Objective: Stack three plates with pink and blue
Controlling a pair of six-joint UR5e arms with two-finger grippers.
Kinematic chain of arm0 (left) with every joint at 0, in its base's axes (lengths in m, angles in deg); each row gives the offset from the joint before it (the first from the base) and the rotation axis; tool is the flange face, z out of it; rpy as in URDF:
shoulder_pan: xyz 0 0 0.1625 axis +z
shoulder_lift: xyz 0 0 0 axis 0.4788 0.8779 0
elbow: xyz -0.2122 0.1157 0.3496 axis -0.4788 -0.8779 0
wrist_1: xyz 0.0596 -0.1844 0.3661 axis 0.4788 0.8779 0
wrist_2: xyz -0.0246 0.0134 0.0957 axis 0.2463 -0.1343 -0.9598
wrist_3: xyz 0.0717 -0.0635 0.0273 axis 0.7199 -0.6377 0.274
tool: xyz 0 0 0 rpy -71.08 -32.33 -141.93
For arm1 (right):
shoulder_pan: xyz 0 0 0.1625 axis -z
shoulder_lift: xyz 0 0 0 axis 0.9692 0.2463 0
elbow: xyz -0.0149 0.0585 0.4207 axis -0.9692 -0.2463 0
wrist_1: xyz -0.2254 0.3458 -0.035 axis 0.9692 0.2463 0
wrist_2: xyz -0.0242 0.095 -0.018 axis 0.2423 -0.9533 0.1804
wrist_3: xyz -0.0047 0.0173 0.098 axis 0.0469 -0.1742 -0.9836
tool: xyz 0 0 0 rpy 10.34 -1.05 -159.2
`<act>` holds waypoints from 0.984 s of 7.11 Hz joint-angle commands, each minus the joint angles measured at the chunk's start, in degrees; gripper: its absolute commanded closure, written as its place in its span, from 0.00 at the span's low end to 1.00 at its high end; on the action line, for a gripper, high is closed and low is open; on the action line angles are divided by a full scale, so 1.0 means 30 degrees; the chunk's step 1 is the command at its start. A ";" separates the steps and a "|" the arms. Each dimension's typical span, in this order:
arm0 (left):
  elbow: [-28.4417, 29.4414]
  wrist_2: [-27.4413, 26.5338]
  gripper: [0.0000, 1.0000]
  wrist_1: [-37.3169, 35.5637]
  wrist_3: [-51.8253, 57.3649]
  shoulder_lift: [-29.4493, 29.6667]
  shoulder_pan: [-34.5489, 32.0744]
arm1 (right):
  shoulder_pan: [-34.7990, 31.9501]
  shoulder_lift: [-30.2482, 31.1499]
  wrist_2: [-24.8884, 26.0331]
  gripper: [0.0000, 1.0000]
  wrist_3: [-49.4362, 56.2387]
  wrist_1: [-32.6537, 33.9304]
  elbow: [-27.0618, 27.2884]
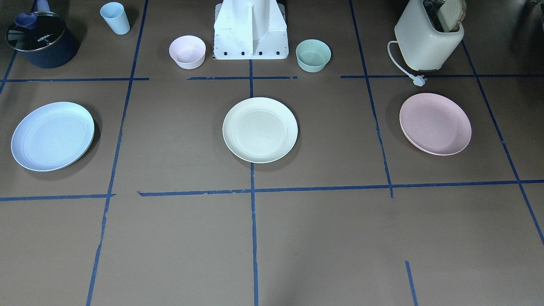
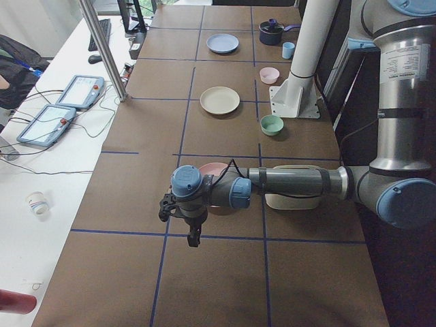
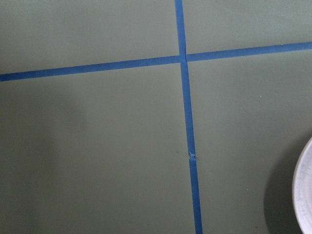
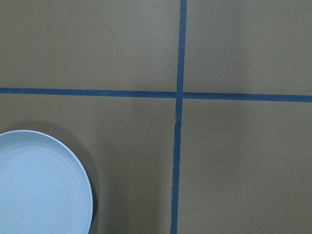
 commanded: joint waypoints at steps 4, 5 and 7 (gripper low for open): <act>0.0235 0.0020 0.00 0.0030 0.0001 -0.0010 0.0000 | -0.0031 0.0213 -0.0073 0.00 -0.0062 -0.0218 0.0069; 0.0235 0.0020 0.00 0.0030 0.0001 -0.0010 0.0000 | -0.0031 0.0185 -0.0073 0.00 -0.0120 -0.0219 0.0098; 0.0119 0.0020 0.00 0.0117 -0.0202 -0.0010 0.0000 | -0.0031 0.0155 -0.0073 0.00 -0.0296 -0.0219 0.0128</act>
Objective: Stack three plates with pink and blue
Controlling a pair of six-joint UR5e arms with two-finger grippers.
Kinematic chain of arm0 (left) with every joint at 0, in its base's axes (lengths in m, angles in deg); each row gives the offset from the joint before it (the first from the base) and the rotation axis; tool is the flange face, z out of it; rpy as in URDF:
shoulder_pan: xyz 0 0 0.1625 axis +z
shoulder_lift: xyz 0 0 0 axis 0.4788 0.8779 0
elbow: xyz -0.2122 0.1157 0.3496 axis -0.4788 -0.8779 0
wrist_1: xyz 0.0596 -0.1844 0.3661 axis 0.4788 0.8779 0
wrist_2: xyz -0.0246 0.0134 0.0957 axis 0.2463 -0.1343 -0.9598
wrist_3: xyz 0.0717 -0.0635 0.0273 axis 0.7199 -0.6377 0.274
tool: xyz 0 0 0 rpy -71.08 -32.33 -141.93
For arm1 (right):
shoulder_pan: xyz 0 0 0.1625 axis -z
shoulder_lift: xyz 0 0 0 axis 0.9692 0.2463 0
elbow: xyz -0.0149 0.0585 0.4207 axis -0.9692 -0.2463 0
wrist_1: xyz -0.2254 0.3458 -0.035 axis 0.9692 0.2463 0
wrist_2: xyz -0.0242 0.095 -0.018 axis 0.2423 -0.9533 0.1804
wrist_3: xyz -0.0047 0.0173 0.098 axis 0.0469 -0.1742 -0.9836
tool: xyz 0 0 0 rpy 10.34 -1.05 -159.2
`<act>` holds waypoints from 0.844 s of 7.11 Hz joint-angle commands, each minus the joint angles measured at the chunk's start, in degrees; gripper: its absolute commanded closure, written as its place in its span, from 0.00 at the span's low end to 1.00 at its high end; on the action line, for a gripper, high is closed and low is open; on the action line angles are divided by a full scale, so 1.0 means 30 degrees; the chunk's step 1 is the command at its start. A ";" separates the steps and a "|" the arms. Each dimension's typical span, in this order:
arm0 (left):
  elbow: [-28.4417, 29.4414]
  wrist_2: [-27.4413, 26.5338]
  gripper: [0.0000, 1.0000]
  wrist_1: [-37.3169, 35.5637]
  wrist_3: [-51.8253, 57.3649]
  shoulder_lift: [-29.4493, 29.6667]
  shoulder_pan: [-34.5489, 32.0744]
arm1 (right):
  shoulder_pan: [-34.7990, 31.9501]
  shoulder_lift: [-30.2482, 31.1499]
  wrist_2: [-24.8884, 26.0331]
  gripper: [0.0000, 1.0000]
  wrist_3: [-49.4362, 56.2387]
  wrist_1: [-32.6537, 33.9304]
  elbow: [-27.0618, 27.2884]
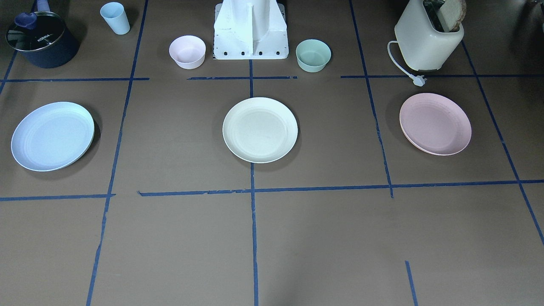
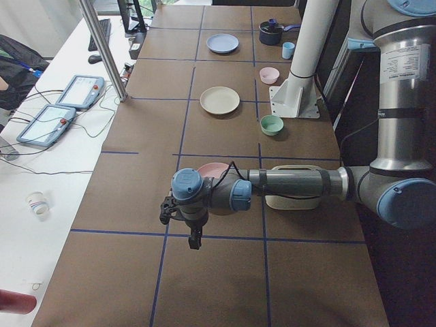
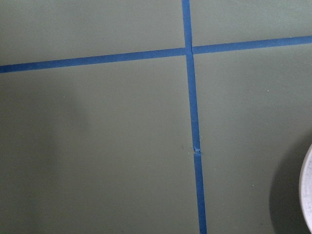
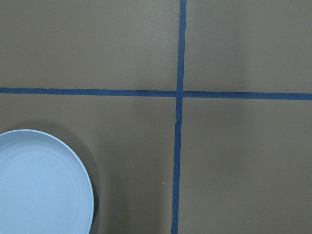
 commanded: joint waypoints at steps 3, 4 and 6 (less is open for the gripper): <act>-0.0031 0.1375 0.00 0.6297 -0.7010 -0.1227 0.2270 | 0.0000 -0.0052 0.0027 0.00 -0.0117 -0.0063 0.0015; 0.0056 0.1290 0.00 0.8701 -1.0317 -0.1492 0.3880 | 0.0000 -0.0052 0.0028 0.00 -0.0117 -0.0063 0.0043; 0.1572 0.1114 0.00 1.3475 -1.4315 -0.1553 0.5676 | 0.0000 -0.0052 0.0028 0.00 -0.0146 -0.0063 0.0160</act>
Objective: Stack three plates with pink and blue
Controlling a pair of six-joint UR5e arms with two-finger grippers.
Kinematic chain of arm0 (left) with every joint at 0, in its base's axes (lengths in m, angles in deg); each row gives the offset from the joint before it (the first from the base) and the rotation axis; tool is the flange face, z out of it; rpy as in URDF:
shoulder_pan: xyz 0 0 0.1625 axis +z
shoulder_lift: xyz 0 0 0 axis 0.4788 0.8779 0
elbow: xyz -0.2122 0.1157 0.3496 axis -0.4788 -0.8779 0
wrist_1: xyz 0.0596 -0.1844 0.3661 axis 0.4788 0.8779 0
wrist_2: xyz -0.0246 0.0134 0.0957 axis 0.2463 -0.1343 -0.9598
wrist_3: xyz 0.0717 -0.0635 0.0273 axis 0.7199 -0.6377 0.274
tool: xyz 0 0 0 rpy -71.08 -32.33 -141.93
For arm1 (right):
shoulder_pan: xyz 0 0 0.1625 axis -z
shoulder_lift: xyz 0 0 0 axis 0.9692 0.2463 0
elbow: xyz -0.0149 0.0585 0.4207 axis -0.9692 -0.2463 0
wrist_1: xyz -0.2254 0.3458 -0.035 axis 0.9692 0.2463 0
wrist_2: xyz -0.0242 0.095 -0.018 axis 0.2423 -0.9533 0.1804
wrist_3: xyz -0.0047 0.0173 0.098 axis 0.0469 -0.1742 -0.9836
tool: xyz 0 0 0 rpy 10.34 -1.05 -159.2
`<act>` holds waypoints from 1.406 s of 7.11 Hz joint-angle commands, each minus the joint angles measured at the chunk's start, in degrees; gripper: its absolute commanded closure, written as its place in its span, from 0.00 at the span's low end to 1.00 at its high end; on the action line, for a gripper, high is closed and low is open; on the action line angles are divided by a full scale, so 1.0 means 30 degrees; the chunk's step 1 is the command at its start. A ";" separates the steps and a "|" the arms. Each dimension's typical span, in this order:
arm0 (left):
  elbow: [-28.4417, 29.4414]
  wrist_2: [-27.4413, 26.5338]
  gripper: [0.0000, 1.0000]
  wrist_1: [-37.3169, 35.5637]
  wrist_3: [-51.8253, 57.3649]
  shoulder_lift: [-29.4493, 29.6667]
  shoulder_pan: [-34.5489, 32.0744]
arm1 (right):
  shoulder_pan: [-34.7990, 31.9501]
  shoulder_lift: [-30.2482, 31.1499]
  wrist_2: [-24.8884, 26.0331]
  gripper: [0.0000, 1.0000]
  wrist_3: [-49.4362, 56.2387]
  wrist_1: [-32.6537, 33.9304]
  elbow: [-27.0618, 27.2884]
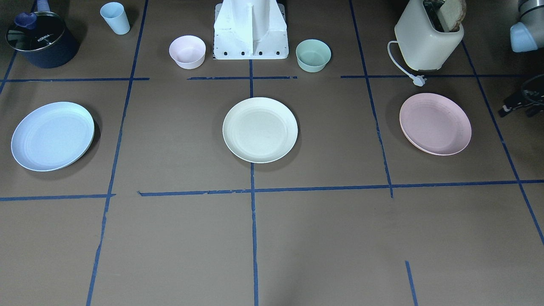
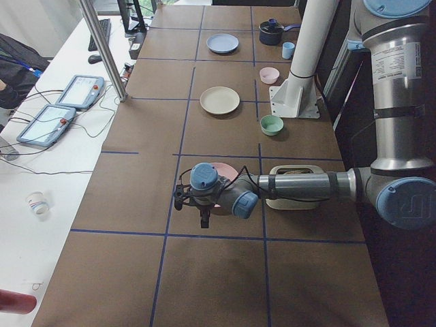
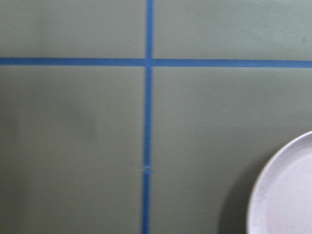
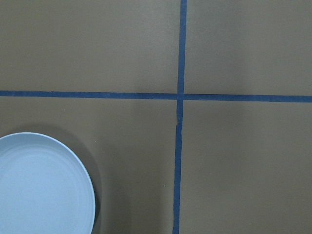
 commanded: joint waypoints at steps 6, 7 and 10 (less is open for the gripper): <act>0.1681 -0.2578 0.01 0.5952 -0.7037 0.0002 0.4751 | 0.0000 0.0000 -0.0028 0.00 0.0020 0.0000 0.0207; 0.1683 -0.2578 0.15 0.5952 -0.7008 0.0002 0.4782 | 0.0000 0.0000 -0.0028 0.00 0.0020 0.0000 0.0207; 0.1801 -0.2403 0.79 0.6155 -0.6861 -0.0085 0.4724 | 0.0000 0.0029 -0.0028 0.00 0.0049 -0.0029 0.0265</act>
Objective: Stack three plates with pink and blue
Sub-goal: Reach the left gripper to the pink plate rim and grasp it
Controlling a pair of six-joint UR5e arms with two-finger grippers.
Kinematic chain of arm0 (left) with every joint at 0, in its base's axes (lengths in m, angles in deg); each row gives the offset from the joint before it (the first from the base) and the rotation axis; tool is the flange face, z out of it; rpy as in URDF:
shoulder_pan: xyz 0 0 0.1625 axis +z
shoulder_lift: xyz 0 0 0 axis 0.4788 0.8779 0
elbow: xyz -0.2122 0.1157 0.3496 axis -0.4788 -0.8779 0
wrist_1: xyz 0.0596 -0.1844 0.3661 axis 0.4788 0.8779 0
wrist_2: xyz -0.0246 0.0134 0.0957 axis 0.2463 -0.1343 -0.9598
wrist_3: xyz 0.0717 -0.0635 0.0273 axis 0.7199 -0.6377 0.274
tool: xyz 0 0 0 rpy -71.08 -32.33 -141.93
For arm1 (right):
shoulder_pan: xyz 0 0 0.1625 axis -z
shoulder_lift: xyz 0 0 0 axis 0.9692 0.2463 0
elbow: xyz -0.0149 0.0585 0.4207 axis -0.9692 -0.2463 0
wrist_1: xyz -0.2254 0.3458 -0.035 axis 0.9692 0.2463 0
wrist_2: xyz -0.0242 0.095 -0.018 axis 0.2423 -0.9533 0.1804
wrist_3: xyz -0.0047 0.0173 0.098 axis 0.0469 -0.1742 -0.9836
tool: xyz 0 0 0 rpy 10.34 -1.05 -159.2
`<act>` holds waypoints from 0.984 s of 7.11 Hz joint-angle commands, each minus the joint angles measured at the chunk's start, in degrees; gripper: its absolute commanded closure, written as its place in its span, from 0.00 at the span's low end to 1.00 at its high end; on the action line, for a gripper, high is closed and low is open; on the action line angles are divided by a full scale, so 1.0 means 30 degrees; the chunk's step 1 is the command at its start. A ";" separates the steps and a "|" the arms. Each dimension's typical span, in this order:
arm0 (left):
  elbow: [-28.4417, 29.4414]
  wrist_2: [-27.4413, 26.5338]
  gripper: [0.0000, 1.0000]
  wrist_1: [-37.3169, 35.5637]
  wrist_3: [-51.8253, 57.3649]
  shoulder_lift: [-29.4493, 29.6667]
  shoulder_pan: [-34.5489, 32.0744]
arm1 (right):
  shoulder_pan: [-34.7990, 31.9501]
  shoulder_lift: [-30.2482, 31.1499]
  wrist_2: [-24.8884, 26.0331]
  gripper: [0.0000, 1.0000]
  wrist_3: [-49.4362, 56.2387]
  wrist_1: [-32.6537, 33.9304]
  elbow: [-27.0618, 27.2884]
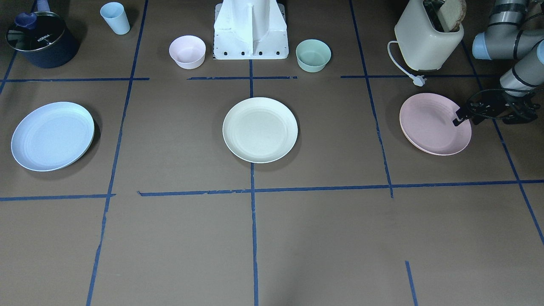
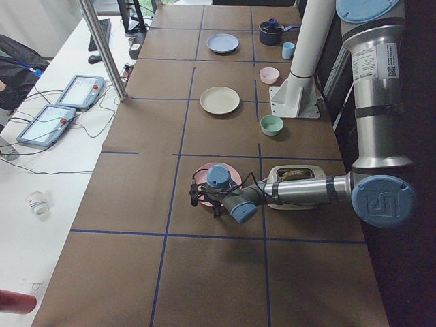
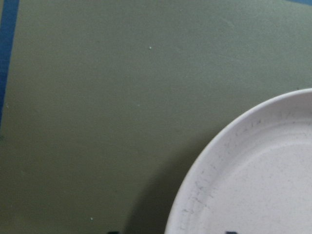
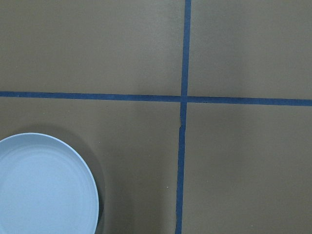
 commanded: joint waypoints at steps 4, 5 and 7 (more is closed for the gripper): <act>-0.0395 0.3555 1.00 0.0054 0.0029 -0.0286 -0.1488 | 0.0000 0.0005 -0.0029 0.00 -0.0006 0.0006 0.0155; -0.0425 0.5077 1.00 -0.0034 0.0029 -0.0258 -0.3182 | 0.0029 -0.0025 -0.0029 0.00 -0.0036 0.0064 0.0156; -0.0774 0.6701 1.00 -0.0180 -0.0320 0.0295 -0.4367 | 0.0030 -0.0171 -0.0465 0.00 -0.0065 0.0064 0.0185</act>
